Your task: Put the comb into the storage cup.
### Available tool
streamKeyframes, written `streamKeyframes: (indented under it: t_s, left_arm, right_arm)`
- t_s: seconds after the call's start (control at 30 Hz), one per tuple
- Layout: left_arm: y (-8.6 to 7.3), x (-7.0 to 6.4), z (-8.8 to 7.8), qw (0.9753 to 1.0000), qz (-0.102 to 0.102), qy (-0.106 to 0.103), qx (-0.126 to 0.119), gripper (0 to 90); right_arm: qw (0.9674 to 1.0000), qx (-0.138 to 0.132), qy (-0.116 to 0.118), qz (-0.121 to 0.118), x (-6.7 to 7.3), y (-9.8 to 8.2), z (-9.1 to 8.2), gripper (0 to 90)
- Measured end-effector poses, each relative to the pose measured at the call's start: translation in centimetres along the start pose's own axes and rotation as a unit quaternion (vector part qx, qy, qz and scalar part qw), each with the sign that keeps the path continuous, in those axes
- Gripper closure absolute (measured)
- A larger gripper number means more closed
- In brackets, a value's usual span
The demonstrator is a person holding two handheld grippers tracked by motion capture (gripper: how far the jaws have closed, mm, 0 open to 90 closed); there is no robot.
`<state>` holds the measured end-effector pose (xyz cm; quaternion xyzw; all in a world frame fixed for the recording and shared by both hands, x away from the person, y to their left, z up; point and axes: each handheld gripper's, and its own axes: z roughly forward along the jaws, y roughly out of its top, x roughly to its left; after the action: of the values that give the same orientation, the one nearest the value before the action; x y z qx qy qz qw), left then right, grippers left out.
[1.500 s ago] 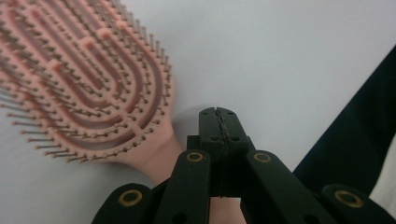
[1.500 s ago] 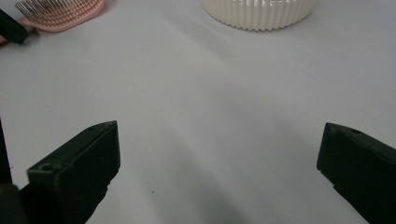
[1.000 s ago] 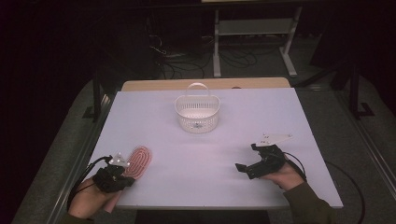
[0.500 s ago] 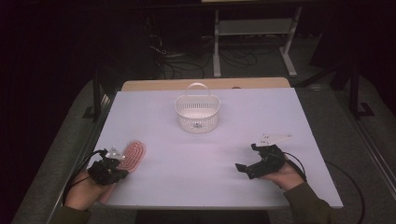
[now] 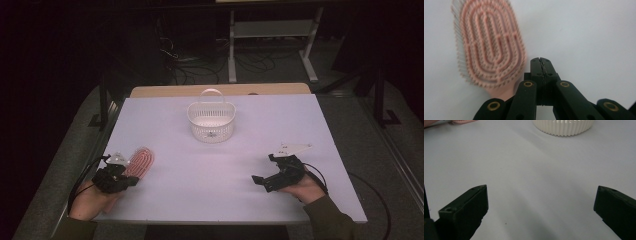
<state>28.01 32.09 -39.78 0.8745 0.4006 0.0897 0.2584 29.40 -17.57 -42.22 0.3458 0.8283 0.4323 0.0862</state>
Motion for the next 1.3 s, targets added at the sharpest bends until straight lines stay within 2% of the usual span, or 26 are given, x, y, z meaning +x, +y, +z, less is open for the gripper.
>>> streamKeyframes:
  t_s: [0.2, 0.37, 0.5, 0.63, 0.9, 1.0, 1.1, 1.3]
  left_arm:
    - [1.6, -0.7, -0.2, 0.9983, 0.009, -0.037, -0.044, 78.9]
    - [3.1, -1.2, 0.2, 0.9946, 0.012, -0.062, -0.083, 66.7]
    - [4.0, -1.4, 0.7, 0.9921, 0.014, -0.076, -0.099, 57.4]
    - [4.5, -1.5, 1.1, 0.9885, 0.011, -0.088, -0.122, 49.3]
    - [4.5, -1.5, 1.7, 0.9824, 0.013, -0.092, -0.162, 31.9]
    - [4.5, -1.5, 2.0, 0.9803, 0.014, -0.099, -0.17, 26.4]
    - [4.7, -1.9, 2.5, 0.9793, 0.026, -0.105, -0.171, 20.9]
    - [5.0, -2.9, 3.3, 0.978, 0.044, -0.101, -0.177, 6.0]
  right_arm:
    - [1.0, 0.0, -0.001, 0.001, 0.0, 0.0, -0.1, 0.0]
    - [1.0, -0.001, 0.0, 0.001, 0.0, -0.1, -0.1, 0.0]
    - [1.0, -0.001, 0.0, 0.003, 0.0, -0.1, -0.2, 0.0]
    - [1.0, -0.002, 0.0, 0.003, 0.0, -0.1, -0.2, 0.0]
    - [1.0, -0.001, 0.0, 0.003, 0.0, -0.2, -0.3, 0.0]
    - [1.0, 0.0, -0.001, 0.001, 0.1, -0.2, -0.3, 0.0]
    - [1.0, 0.001, 0.0, 0.0, 0.1, -0.3, -0.3, 0.0]
    - [1.0, 0.002, -0.001, 0.0, 0.1, -0.3, -0.3, 0.0]
